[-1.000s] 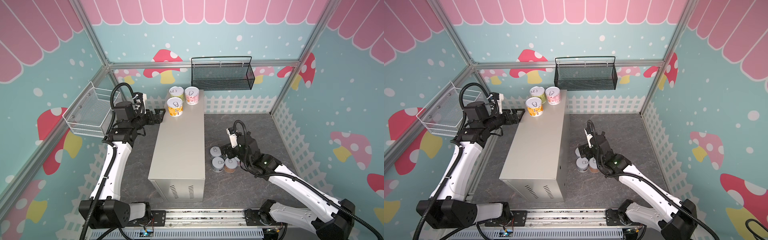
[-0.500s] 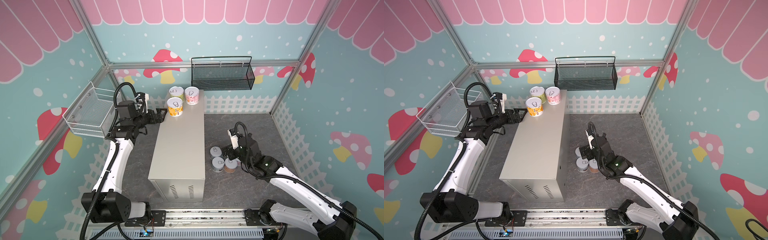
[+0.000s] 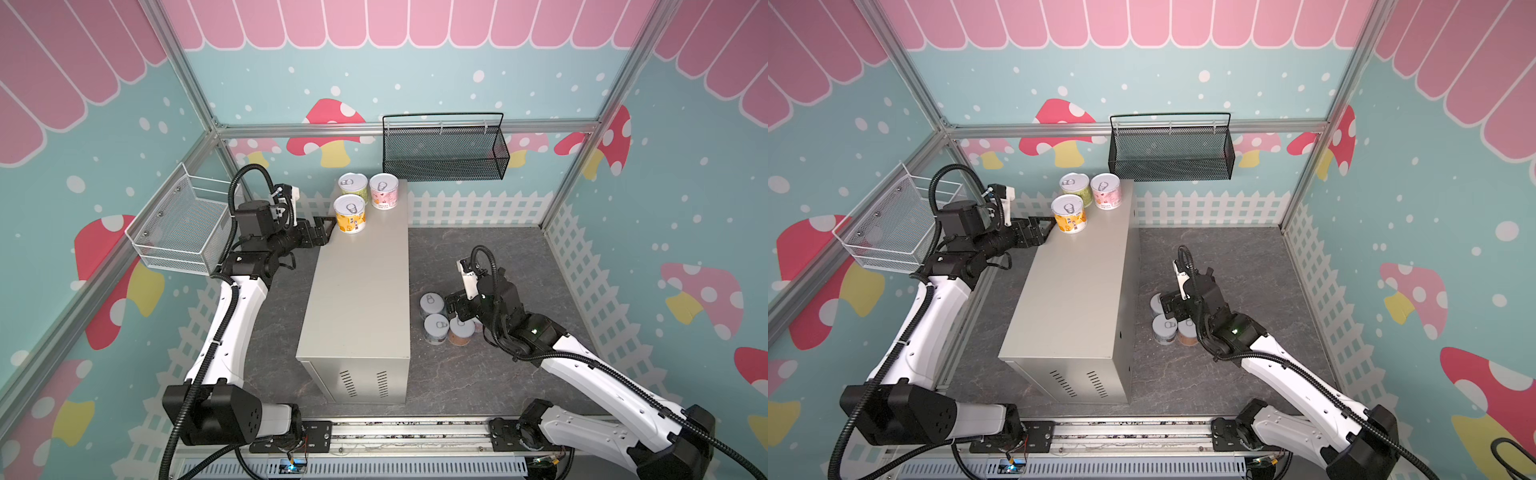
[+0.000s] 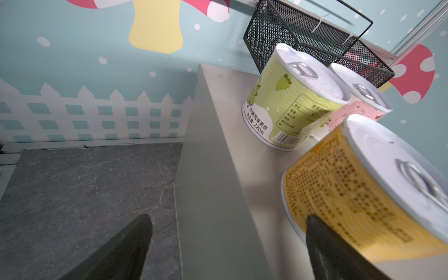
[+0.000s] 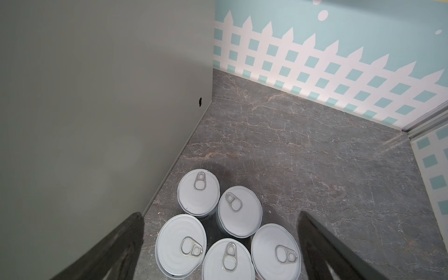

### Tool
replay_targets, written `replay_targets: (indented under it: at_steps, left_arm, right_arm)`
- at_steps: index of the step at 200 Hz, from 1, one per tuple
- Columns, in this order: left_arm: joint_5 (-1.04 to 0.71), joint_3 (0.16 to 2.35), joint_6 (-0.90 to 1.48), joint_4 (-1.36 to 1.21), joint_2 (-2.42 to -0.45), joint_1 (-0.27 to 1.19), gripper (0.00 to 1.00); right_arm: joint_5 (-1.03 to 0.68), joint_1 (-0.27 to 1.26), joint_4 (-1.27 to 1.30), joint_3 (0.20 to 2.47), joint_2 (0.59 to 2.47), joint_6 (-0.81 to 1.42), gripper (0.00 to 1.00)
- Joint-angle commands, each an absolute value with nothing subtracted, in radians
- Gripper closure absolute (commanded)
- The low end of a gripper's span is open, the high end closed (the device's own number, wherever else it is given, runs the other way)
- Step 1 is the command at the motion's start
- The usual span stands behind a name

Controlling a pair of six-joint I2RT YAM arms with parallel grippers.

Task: Place and organize the canned foods onto the counter
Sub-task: 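Lower the right gripper toward the floor can cluster, then close the right gripper on the outer pink can while the left arm swings nearer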

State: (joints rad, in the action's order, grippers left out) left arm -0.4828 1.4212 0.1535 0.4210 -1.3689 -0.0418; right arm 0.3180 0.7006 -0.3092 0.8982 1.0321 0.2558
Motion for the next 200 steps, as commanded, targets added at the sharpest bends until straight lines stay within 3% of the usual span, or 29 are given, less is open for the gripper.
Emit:
replay_targets:
  at_steps: [1,67,93,130,173,200]
  left_arm:
    - [-0.494,1.449,0.158,0.407,-1.373,-0.038,0.0]
    - [-0.367,1.455,0.118,0.466,-1.303,-0.024,0.0]
    - [-0.177,1.517,0.048,0.607,-1.257,0.082,0.0]
    - [-0.047,1.557,0.051,0.762,-1.152,0.21,0.0]
    - [0.003,1.481,0.035,0.832,-1.001,0.338,0.0]
    - [0.006,1.447,0.051,0.851,-0.922,0.454,0.0]
  right_arm:
    - [0.326,0.701,-0.304,0.88,1.005,0.268,0.01]
    - [0.336,0.701,-0.367,0.856,1.045,0.348,0.01]
    - [0.306,0.681,-0.419,0.846,1.067,0.417,0.01]
    - [0.277,0.617,-0.432,0.78,1.063,0.518,0.01]
    - [0.251,0.462,-0.411,0.648,0.912,0.645,0.01]
    - [0.344,0.429,-0.455,0.591,0.816,0.732,0.01]
